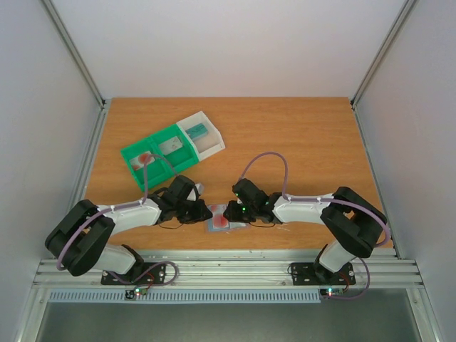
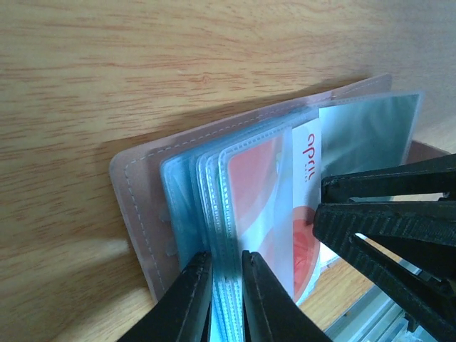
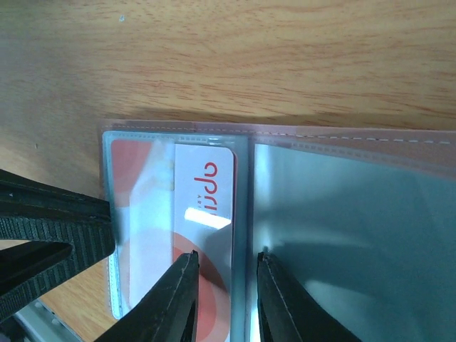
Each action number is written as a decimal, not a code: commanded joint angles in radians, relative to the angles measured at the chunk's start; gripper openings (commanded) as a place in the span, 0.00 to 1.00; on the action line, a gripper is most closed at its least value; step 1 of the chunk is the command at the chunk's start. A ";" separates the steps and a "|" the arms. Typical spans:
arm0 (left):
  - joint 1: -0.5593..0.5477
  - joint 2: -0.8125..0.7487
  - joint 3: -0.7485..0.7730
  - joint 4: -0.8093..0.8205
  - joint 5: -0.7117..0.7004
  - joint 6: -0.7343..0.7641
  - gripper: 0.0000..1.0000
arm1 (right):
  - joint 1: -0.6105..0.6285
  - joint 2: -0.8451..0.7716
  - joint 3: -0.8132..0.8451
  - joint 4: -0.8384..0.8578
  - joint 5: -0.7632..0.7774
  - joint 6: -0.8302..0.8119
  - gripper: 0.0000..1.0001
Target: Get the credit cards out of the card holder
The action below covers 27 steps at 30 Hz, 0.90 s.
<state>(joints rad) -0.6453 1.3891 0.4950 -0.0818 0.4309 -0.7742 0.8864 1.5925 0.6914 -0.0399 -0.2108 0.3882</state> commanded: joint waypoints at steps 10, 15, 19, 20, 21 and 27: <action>0.003 0.011 -0.018 0.033 -0.030 0.010 0.14 | -0.014 0.028 -0.029 0.085 -0.044 0.007 0.17; 0.003 0.014 -0.015 0.016 -0.044 0.014 0.15 | -0.026 0.015 -0.059 0.096 -0.045 0.008 0.13; 0.003 0.024 -0.014 0.013 -0.040 0.018 0.15 | -0.045 -0.004 -0.098 0.128 -0.056 0.011 0.08; 0.004 0.024 -0.015 0.013 -0.041 0.018 0.15 | -0.048 -0.009 -0.105 0.133 -0.058 0.012 0.07; 0.003 0.024 -0.016 0.011 -0.042 0.018 0.15 | -0.051 -0.014 -0.111 0.132 -0.058 0.011 0.07; 0.003 0.022 -0.012 0.002 -0.044 0.021 0.15 | -0.067 -0.044 -0.133 0.145 -0.072 0.010 0.08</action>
<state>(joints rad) -0.6453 1.3952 0.4911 -0.0780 0.4149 -0.7731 0.8310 1.5715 0.5827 0.1116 -0.2836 0.3958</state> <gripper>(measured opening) 0.151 0.072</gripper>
